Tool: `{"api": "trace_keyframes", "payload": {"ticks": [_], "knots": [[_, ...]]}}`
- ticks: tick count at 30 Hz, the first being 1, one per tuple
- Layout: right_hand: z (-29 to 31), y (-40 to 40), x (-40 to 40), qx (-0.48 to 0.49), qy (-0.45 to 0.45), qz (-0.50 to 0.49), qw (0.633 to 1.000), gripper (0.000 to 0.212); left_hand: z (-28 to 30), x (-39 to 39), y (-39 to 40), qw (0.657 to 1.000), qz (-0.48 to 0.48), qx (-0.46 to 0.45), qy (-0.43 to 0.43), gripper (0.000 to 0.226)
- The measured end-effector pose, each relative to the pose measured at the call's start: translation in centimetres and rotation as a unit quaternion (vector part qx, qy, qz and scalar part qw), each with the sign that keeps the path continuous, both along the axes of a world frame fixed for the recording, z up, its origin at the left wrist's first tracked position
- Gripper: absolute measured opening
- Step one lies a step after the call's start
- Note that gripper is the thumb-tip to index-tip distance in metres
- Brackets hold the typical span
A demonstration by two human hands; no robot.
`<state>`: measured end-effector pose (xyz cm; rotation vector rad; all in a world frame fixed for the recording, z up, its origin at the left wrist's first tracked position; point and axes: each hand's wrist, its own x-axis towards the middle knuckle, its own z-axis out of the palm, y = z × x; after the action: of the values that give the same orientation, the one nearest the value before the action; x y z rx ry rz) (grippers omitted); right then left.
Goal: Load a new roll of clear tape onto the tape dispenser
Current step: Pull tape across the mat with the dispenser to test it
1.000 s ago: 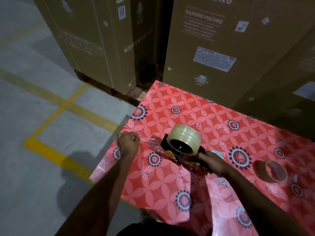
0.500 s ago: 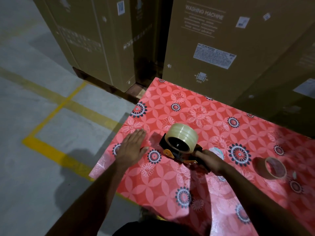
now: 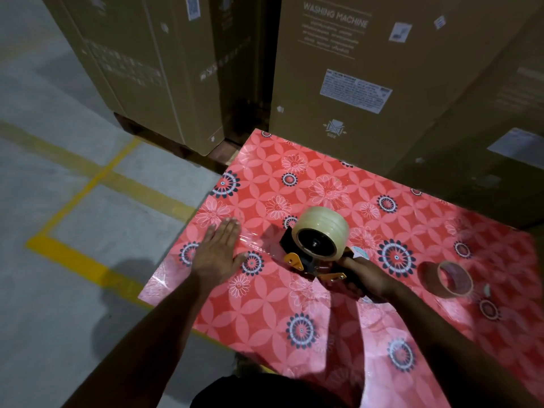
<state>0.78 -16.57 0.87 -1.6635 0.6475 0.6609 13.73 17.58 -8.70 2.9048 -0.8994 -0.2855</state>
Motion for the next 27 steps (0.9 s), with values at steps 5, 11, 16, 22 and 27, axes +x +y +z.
{"api": "trace_keyframes", "payload": {"ticks": [5, 11, 16, 22, 27], "knots": [[0.3, -0.2, -0.1, 0.007, -0.016, 0.042, 0.999, 0.091, -0.9, -1.4, -1.4, 1.0, -0.007, -0.018, 0.014, 0.081], [0.5, -2.0, -2.0, -0.017, -0.026, 0.04, 0.999, 0.068, 0.1, -2.7, -3.2, 0.999, -0.049, -0.013, 0.012, 0.08], [0.2, -2.5, -2.2, -0.012, -0.028, 0.049, 0.998, 0.066, -0.3, -4.7, -5.2, 0.998, -0.041, -0.024, 0.028, 0.073], [-0.5, -5.5, -4.5, 0.005, -0.029, 0.019, 0.999, 0.079, 0.0, -5.6, -6.2, 0.998, -0.049, -0.029, 0.006, 0.076], [-0.4, -5.8, -5.1, 0.022, -0.03, 0.014, 0.999, 0.075, 0.0, -6.7, -7.7, 0.999, -0.047, -0.009, 0.025, 0.067]]}}
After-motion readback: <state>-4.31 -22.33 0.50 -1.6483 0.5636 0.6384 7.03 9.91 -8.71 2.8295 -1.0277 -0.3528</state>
